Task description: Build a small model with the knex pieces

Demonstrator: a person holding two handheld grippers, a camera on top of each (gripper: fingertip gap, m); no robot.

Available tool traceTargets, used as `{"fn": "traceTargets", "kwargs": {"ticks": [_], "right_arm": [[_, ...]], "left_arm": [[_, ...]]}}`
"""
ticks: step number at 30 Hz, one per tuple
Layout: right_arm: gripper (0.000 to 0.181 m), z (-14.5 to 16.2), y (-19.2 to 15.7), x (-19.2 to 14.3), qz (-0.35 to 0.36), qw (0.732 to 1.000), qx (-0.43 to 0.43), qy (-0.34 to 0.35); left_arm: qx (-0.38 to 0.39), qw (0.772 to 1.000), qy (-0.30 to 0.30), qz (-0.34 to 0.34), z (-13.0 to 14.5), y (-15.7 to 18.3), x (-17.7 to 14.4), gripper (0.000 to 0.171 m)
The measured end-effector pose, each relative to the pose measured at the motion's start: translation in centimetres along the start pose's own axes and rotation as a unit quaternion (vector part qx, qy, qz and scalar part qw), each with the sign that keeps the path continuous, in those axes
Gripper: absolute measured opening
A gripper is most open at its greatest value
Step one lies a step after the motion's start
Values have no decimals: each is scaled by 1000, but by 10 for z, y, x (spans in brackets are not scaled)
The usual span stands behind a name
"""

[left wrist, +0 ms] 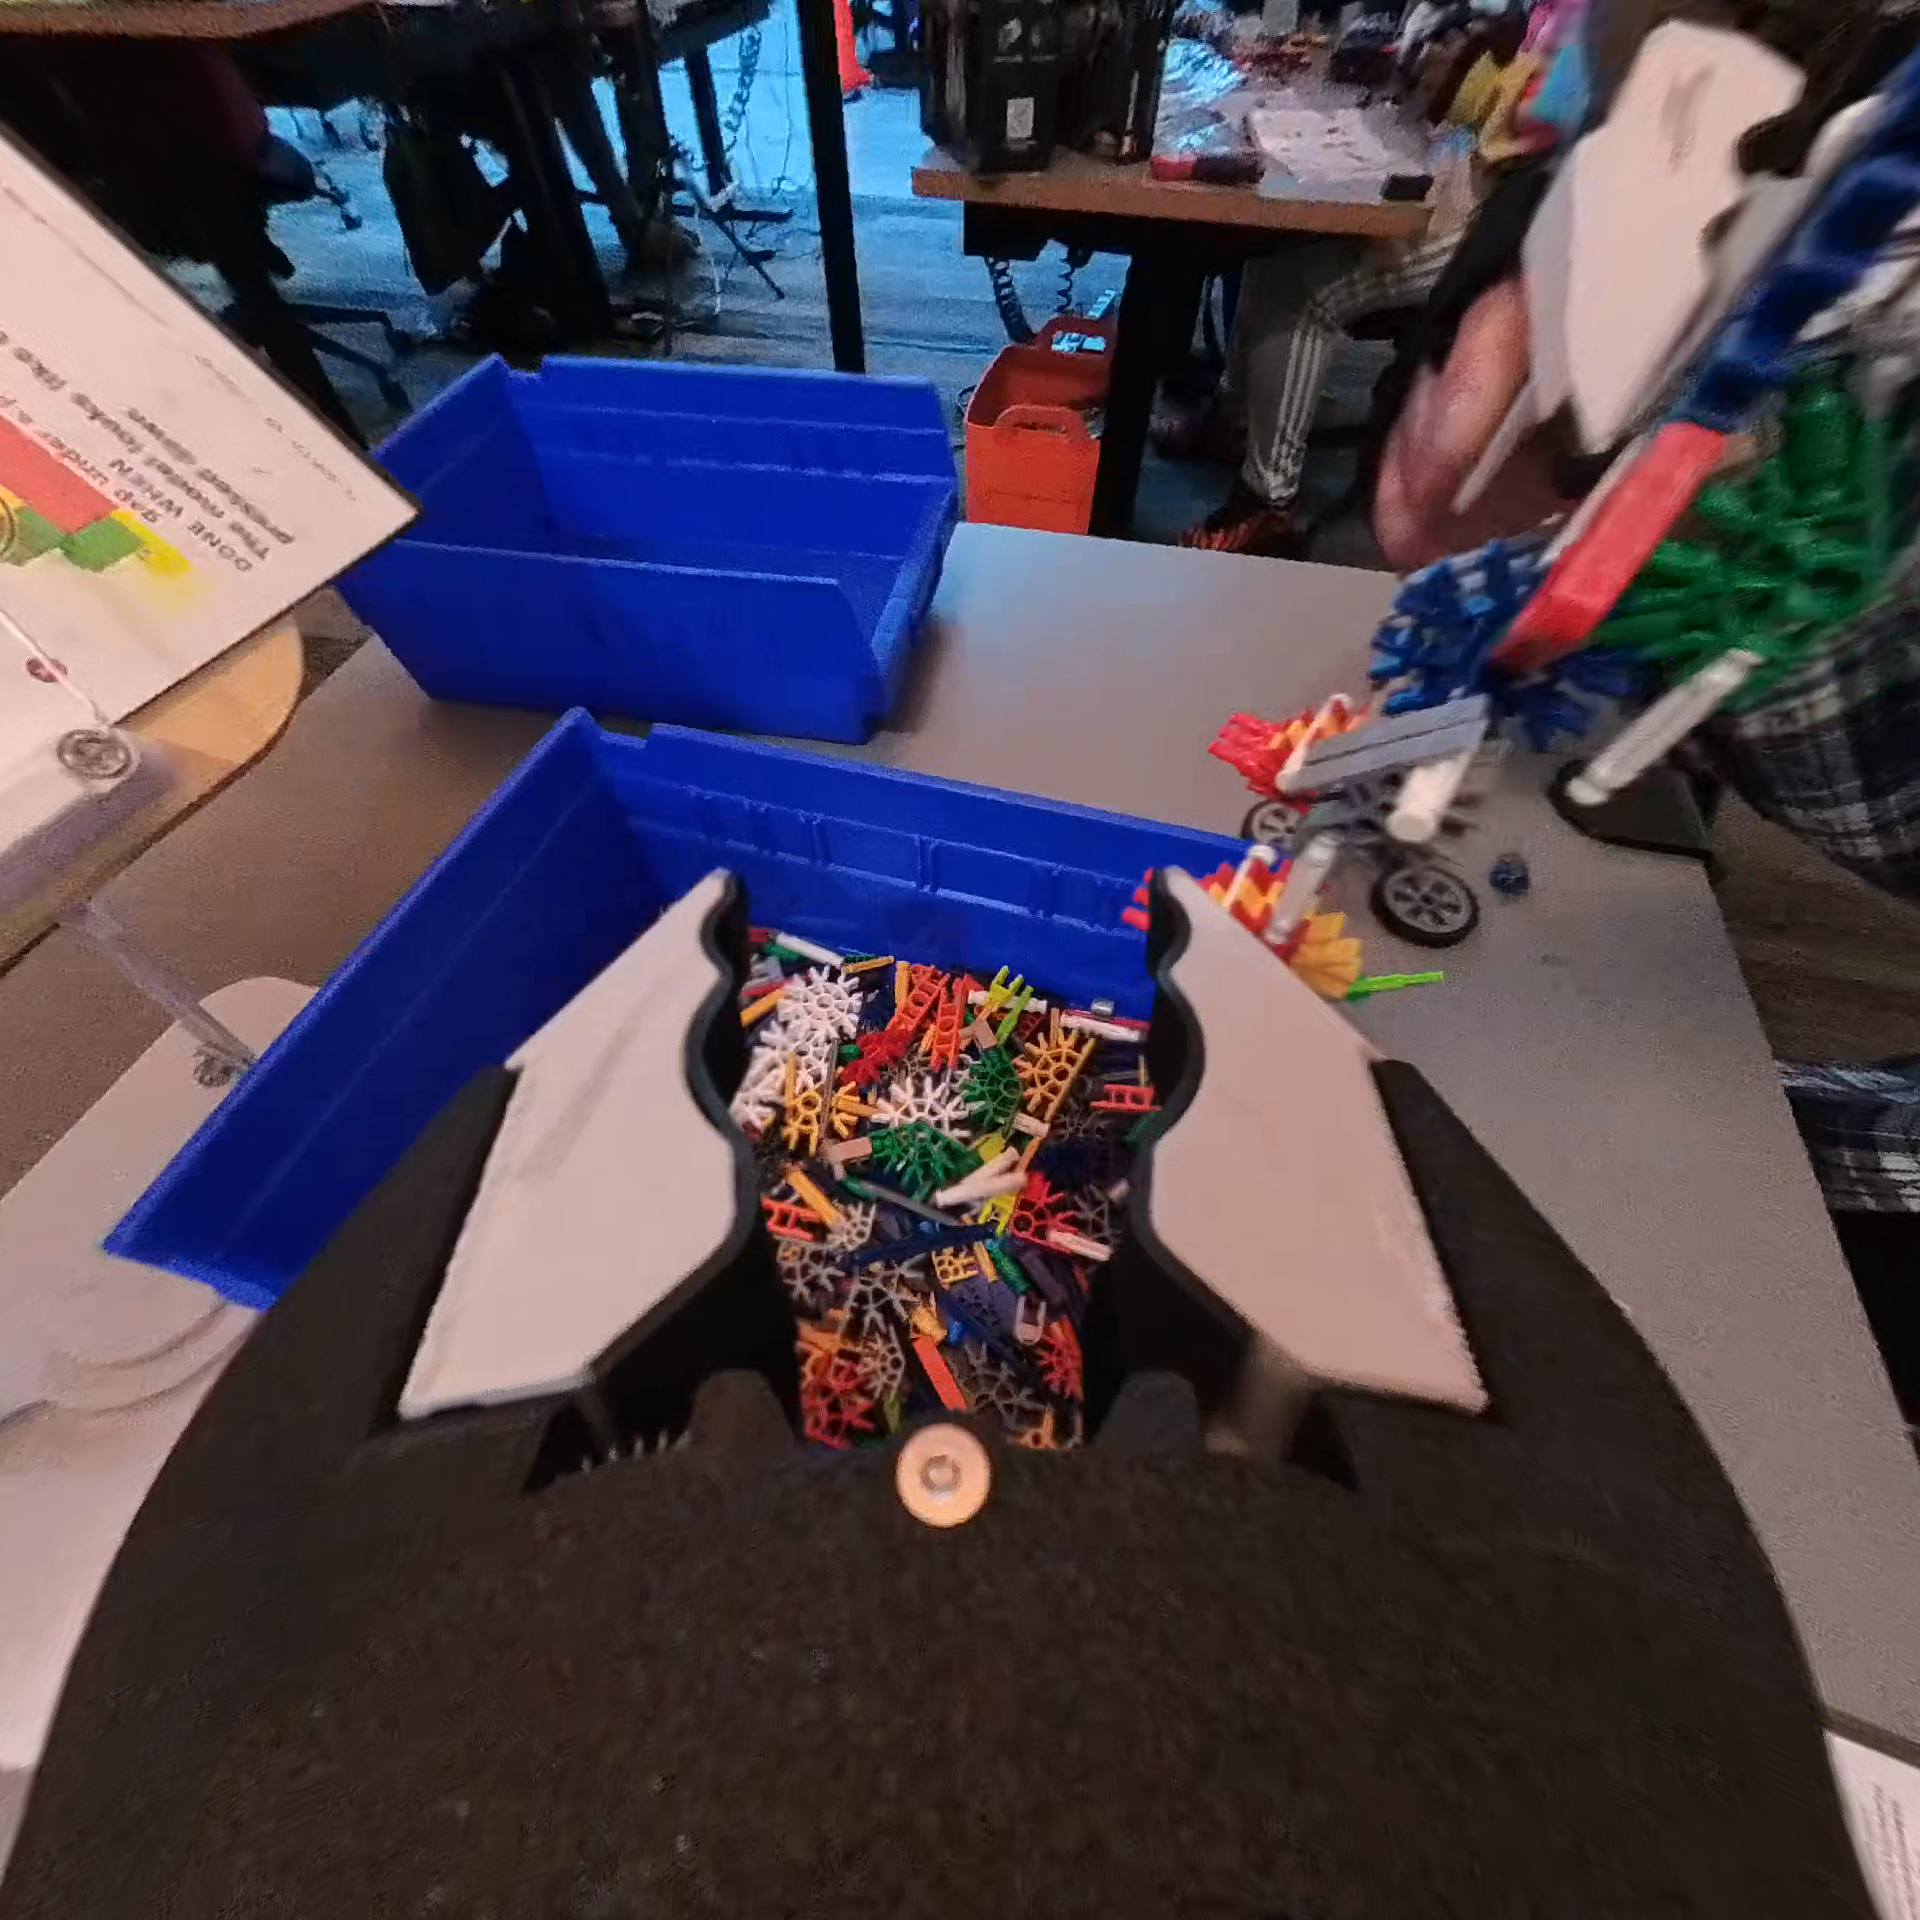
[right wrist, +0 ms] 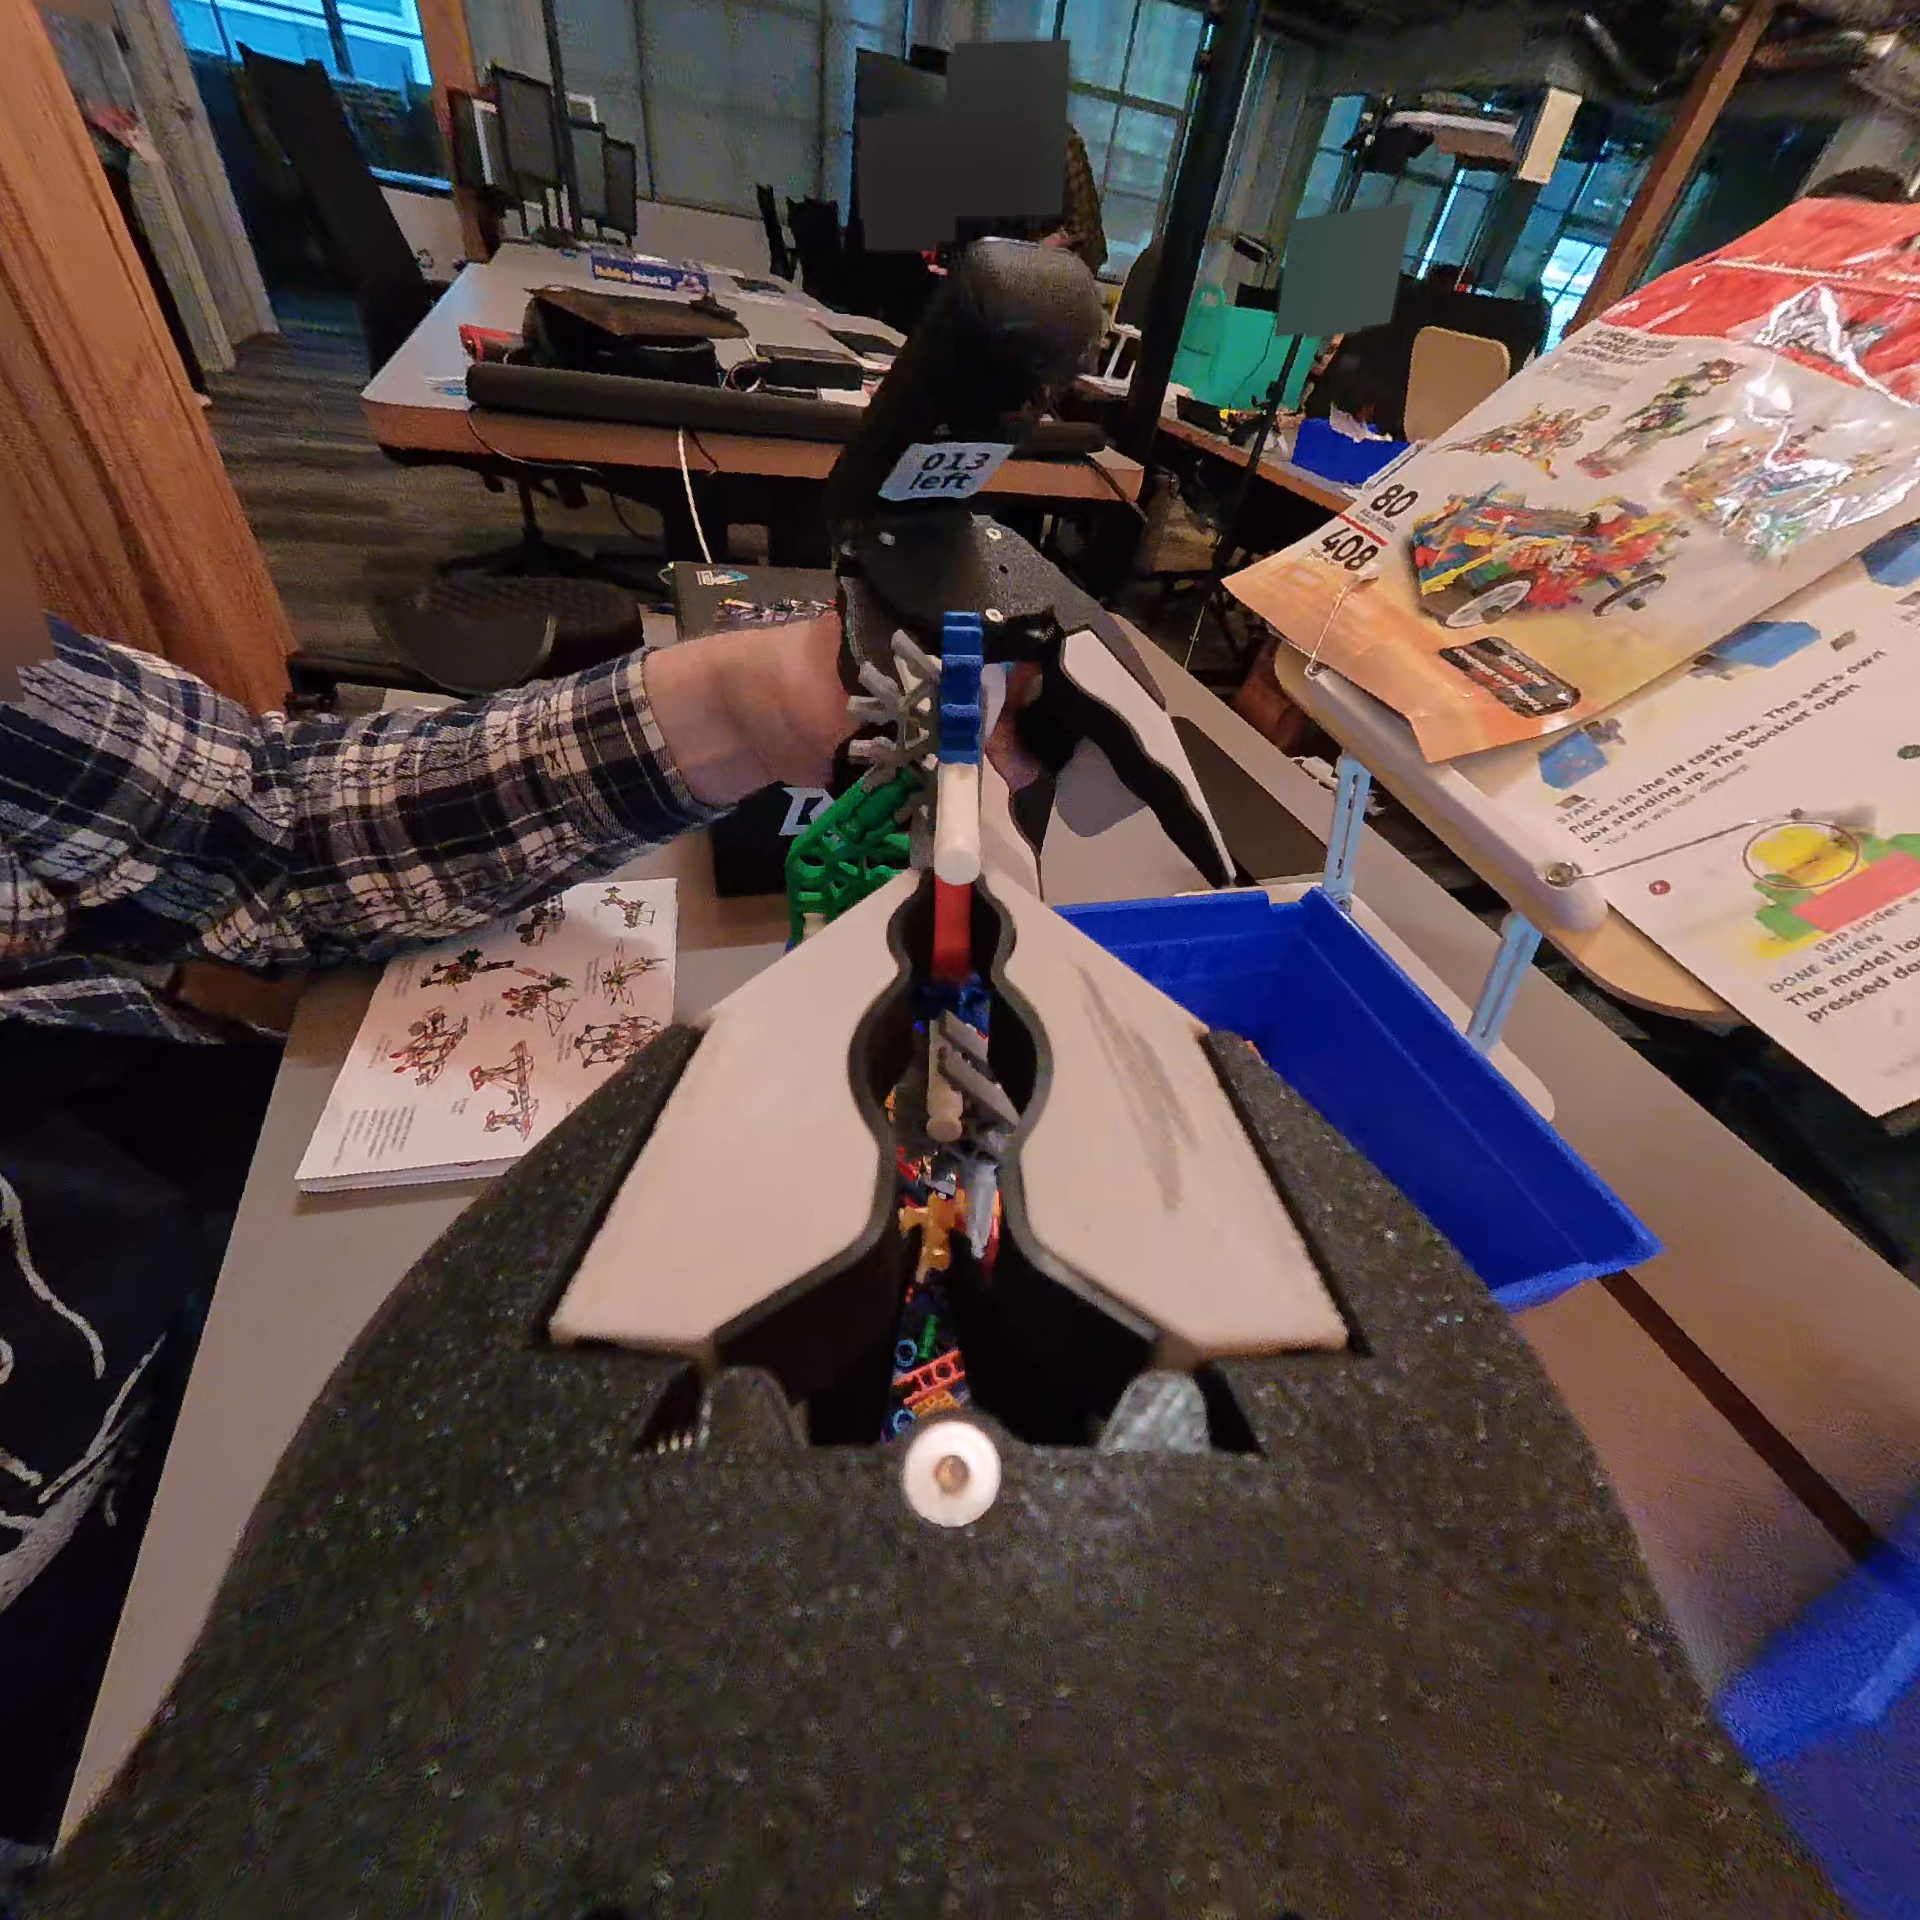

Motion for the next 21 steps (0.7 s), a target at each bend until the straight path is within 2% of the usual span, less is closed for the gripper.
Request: {"fn": "traceTargets", "kwargs": {"ticks": [2, 4, 5, 9, 11, 12, 13, 15, 19, 21], "right_arm": [[4, 0, 2, 0, 1, 1000, 12, 5], [4, 0, 3, 1, -3, 1000, 26, 9], [4, 0, 2, 3, -11, 999, 32, 10], [4, 2, -4, 14, -27, 999, 34, -4], [4, 2, -7, 20, -30, 999, 37, -12], [4, 2, -10, 22, -36, 999, 35, -13], [4, 1, -13, 23, -47, 998, 36, -7], [4, -3, -15, 23, -64, 997, 52, 5], [6, -8, -15, 22, -57, 997, 48, 19], [23, -14, -16, 17, -53, 997, 43, 36]], "left_arm": [[3, 997, 61, 44, -18, 12, -13, 69], [19, 984, 139, 105, -43, 32, -31, 71], [27, 981, 156, 115, -51, 39, -36, 72], [66, 970, 181, 150, -67, 63, -36, 70], [69, 964, 190, 174, -70, 72, -35, 54], [68, 960, 199, 183, -72, 75, -34, 36], [67, 959, 201, 187, -71, 76, -33, 29], [55, 952, 230, 194, -76, 75, -37, 26], [68, 954, 237, 172, -82, 74, -37, 25], [65, 956, 237, 157, -85, 70, -39, 24]]}}
Point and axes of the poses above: each gripper's, where its closed fingertips meet, x out along the fingers, z out of its underside, y = z × x across the jaws, the point moved 3 cm from there along -x, back along the fingers, and after that the axes turned 14 degrees about x, right-handed, at the moved point
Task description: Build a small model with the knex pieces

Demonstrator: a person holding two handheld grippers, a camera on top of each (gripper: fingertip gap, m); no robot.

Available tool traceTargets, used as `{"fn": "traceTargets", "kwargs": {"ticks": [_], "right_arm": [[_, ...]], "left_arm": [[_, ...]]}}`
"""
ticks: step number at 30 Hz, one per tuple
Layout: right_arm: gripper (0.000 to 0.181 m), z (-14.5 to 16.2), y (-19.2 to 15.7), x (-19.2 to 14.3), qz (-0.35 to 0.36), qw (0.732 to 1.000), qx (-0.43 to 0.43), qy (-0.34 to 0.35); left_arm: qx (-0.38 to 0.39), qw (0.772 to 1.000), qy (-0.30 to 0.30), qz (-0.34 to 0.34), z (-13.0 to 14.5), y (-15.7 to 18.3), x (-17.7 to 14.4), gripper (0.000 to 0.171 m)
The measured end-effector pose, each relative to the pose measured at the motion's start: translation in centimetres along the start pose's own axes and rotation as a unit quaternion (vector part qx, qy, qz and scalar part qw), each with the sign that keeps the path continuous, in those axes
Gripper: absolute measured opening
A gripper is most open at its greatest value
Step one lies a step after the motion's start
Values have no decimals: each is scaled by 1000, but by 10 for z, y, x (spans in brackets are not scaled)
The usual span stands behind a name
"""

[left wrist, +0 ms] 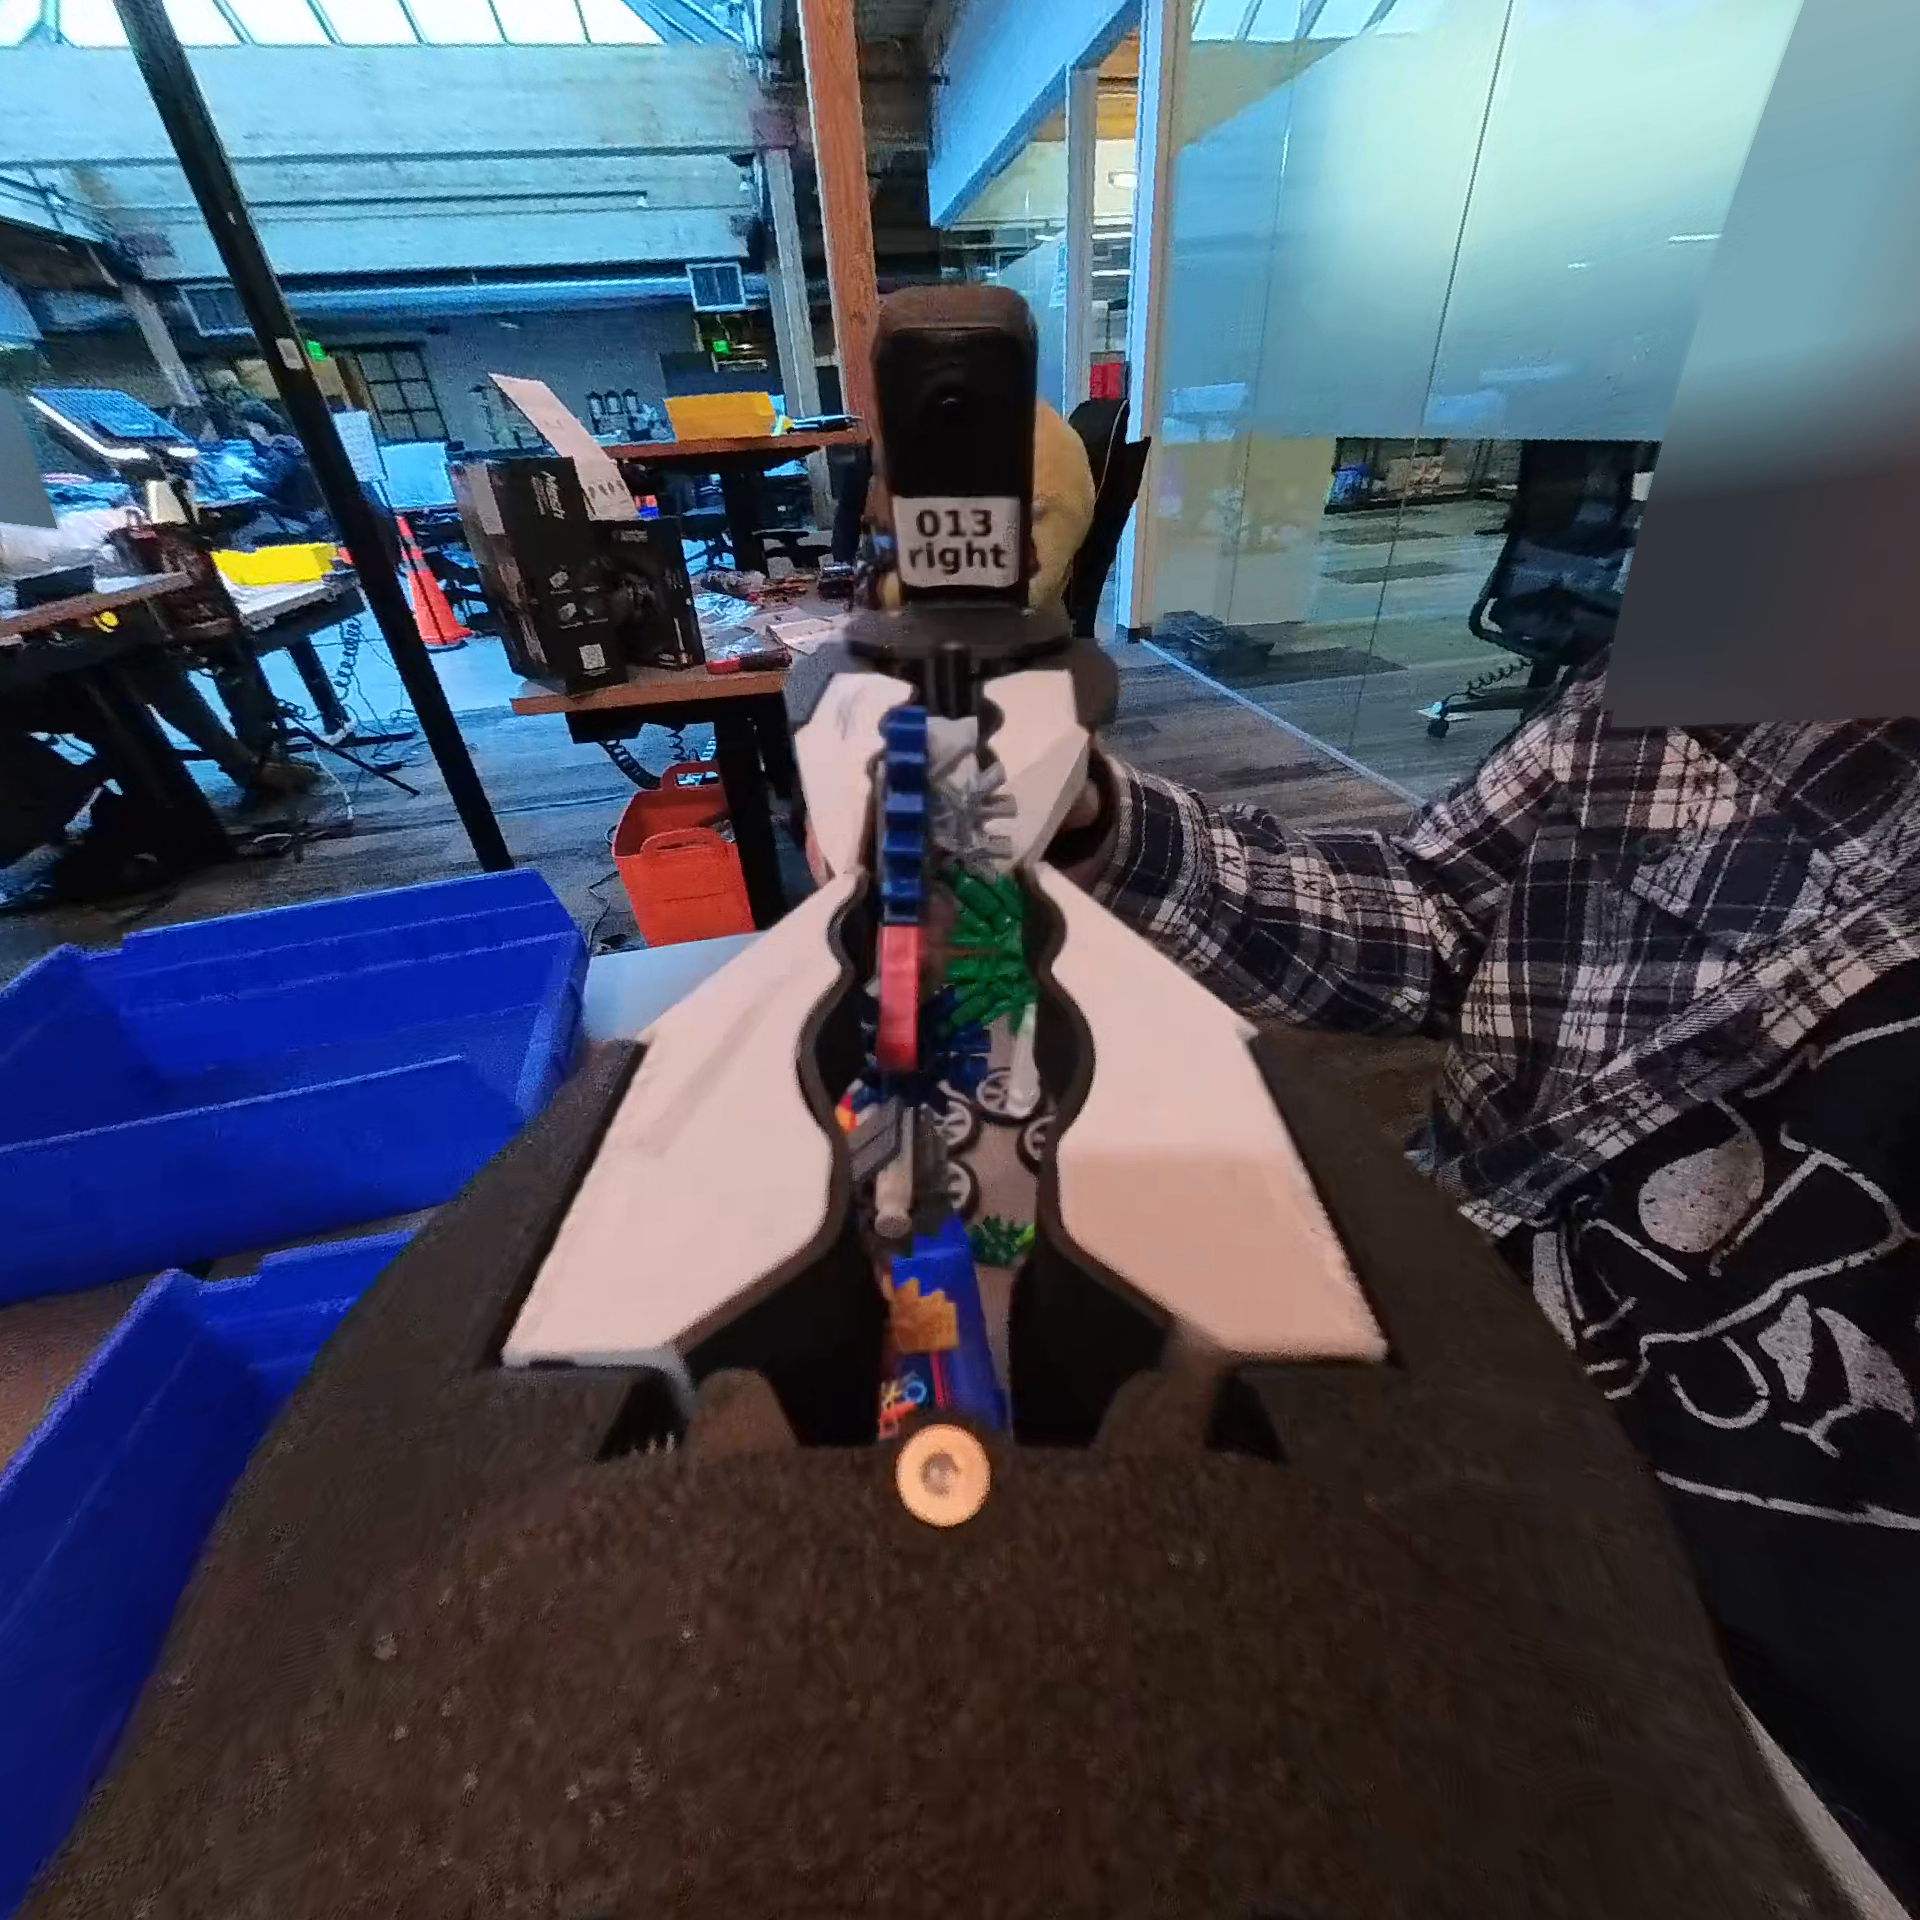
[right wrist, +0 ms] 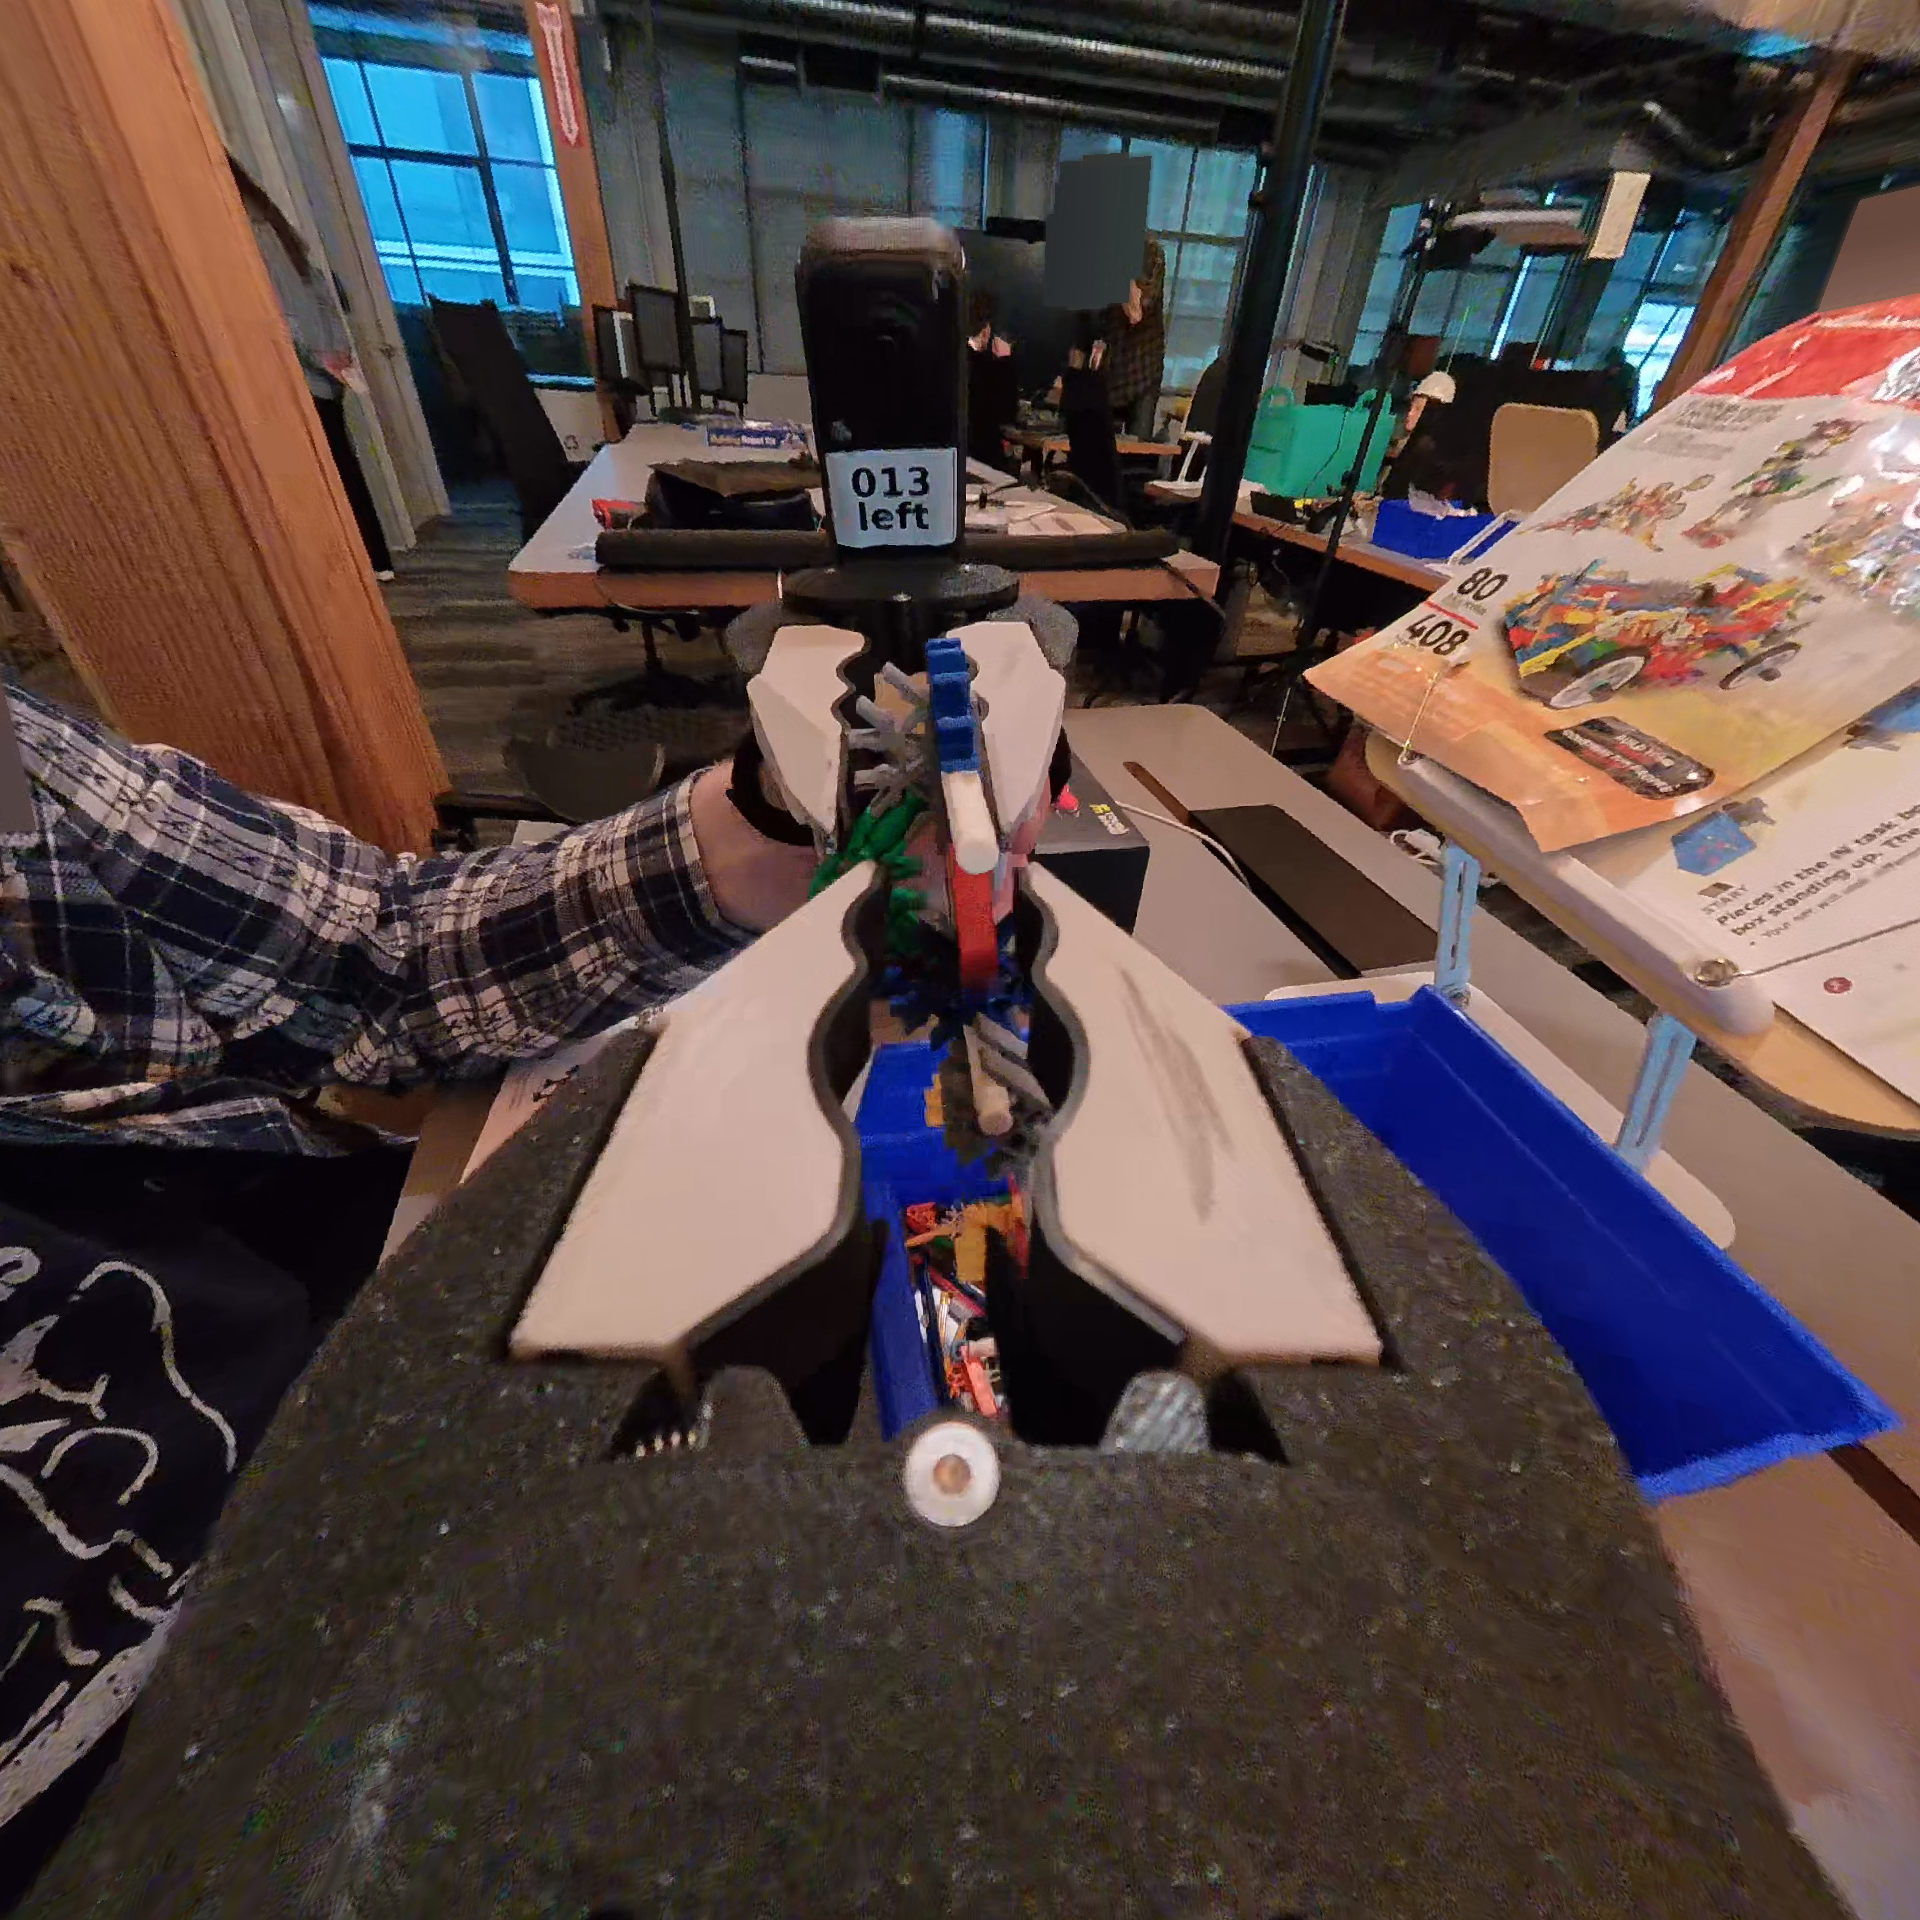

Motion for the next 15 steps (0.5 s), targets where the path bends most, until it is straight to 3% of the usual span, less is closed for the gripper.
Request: {"fn": "traceTargets", "kwargs": {"ticks": [3, 5, 9, 11, 15], "right_arm": [[29, -14, 0, -11, 19, 999, -15, 41], [21, -24, -3, -17, 21, 997, -30, 72], [19, -18, 1, -6, 56, 996, -60, 23], [8, -18, -1, -2, 45, 997, -58, 25], [5, -20, -3, -2, 30, 998, -47, 37]], "left_arm": [[-4, 1000, 14, -16, -3, -7, -8, 24], [-4, 1000, 4, -8, 0, -5, -9, 23], [-5, 1000, 12, -7, -1, -5, -6, 23], [-5, 1000, 12, -7, 0, -5, -6, 23], [-6, 1000, 22, -8, -2, -6, -8, 23]]}}
Point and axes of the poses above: each gripper's, where its closed fingertips meet, x out along the fingers, z out of its underside, y = z × x across the jaws, the point moved 3 cm from there along -x, back along the fingers, and after that the axes turned 14 degrees about x, right-handed, at the moved point
